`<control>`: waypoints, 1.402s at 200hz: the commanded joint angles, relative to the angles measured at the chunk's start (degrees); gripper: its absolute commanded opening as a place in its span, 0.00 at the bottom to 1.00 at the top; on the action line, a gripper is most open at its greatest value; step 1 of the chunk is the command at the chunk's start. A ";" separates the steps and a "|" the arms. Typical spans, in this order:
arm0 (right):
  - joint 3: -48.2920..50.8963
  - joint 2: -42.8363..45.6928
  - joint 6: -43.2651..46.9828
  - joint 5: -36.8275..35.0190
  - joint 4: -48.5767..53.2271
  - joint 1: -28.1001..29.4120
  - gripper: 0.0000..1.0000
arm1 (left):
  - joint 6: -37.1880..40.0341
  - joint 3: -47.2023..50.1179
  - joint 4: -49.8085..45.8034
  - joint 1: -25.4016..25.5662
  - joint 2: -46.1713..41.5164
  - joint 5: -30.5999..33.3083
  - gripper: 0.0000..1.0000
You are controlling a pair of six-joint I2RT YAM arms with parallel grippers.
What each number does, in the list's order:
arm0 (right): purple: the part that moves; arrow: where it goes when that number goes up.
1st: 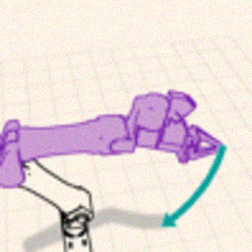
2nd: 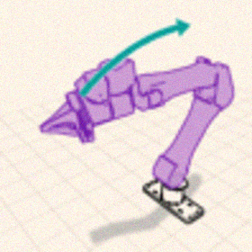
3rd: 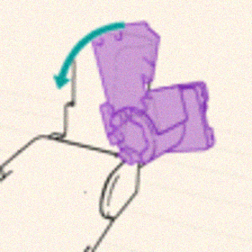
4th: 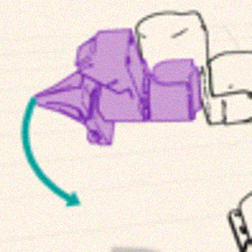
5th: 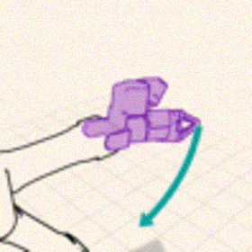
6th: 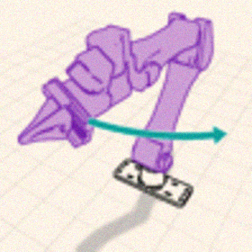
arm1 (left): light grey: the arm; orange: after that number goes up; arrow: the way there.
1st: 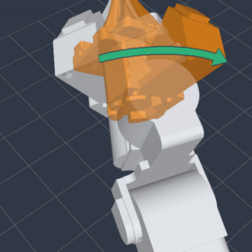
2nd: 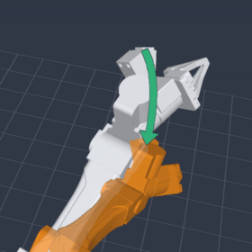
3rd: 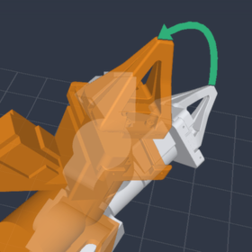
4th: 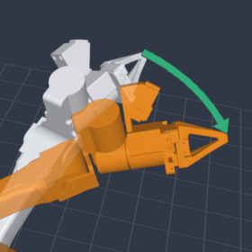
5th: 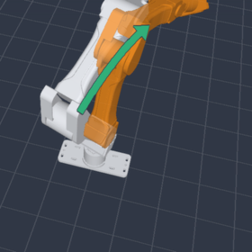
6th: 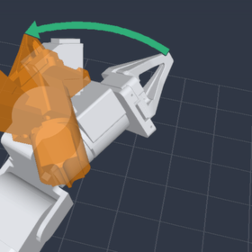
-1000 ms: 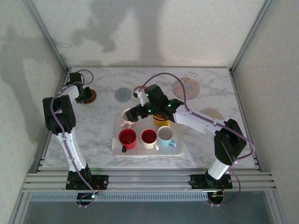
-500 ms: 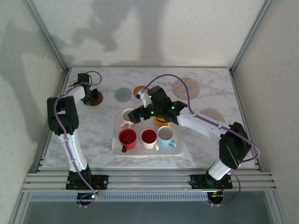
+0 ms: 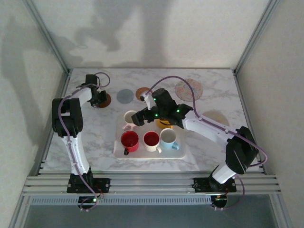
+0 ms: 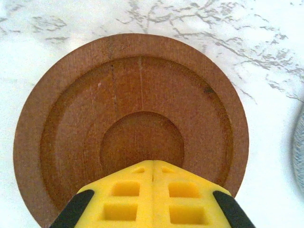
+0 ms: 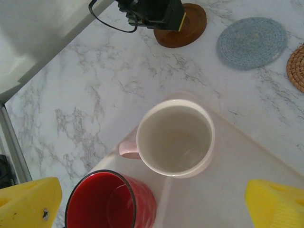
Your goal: Place the cup by the coaster
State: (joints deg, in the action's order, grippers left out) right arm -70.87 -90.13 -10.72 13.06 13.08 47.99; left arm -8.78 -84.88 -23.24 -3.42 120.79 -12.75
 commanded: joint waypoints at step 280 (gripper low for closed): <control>0.78 5.22 -0.33 -5.50 2.80 -0.67 0.99 | -3.43 -5.28 -7.72 2.19 -6.90 -4.12 0.07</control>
State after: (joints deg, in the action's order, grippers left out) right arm -69.71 -88.20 -10.92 9.98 14.46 47.88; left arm -10.83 -86.80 -28.10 -1.72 119.50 -15.92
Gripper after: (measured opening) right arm 0.992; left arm 0.071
